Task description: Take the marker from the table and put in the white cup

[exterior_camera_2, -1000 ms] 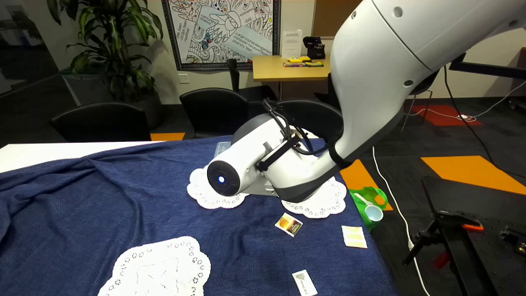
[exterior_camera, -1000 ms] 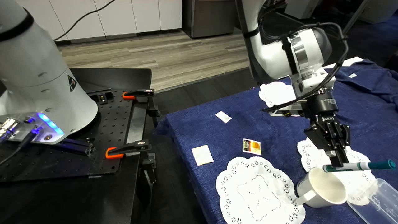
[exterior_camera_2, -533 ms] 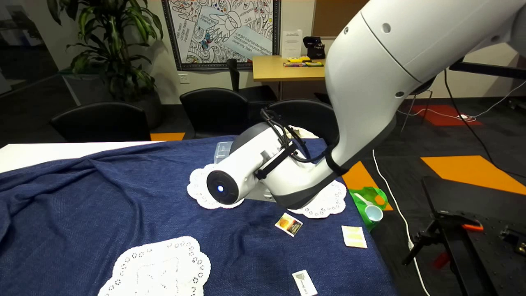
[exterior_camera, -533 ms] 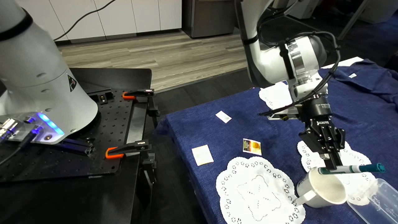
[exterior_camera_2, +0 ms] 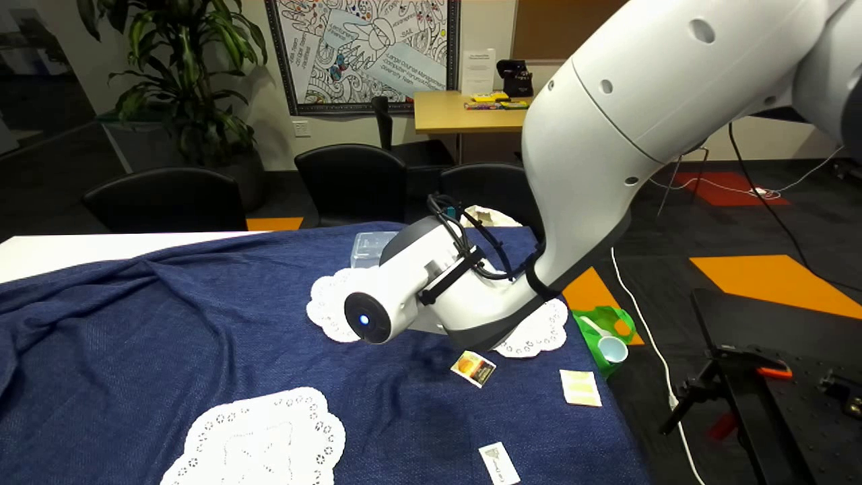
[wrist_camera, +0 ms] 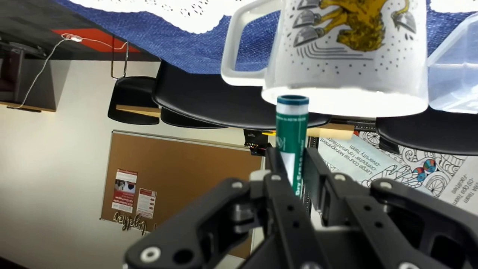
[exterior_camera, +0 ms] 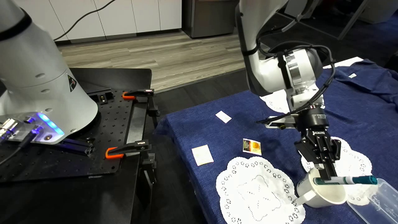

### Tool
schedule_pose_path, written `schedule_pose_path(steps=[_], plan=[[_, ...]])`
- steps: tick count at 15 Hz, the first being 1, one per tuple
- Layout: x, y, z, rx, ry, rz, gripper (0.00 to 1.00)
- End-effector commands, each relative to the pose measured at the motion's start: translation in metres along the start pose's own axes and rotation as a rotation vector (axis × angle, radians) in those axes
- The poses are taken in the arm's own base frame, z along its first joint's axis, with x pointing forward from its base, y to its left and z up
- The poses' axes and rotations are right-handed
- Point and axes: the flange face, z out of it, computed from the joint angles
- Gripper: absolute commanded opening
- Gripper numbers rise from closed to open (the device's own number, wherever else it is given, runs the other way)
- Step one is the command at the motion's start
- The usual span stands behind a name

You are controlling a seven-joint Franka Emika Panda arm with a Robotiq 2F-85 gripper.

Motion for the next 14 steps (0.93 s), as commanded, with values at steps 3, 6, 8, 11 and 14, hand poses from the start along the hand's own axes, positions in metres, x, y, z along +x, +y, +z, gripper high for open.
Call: schedule_pose_path(steps=[3, 6, 8, 11, 14], plan=[[-0.003, -0.012, 0.004, -0.017, 0.019, 0.049, 0.05], [-0.003, -0.016, 0.002, -0.013, 0.017, 0.052, 0.45], [-0.001, -0.018, 0.000, -0.012, 0.016, 0.057, 0.58], [0.004, -0.019, -0.003, -0.012, 0.021, 0.067, 0.82], [0.018, -0.015, -0.013, -0.004, 0.007, 0.063, 1.00]])
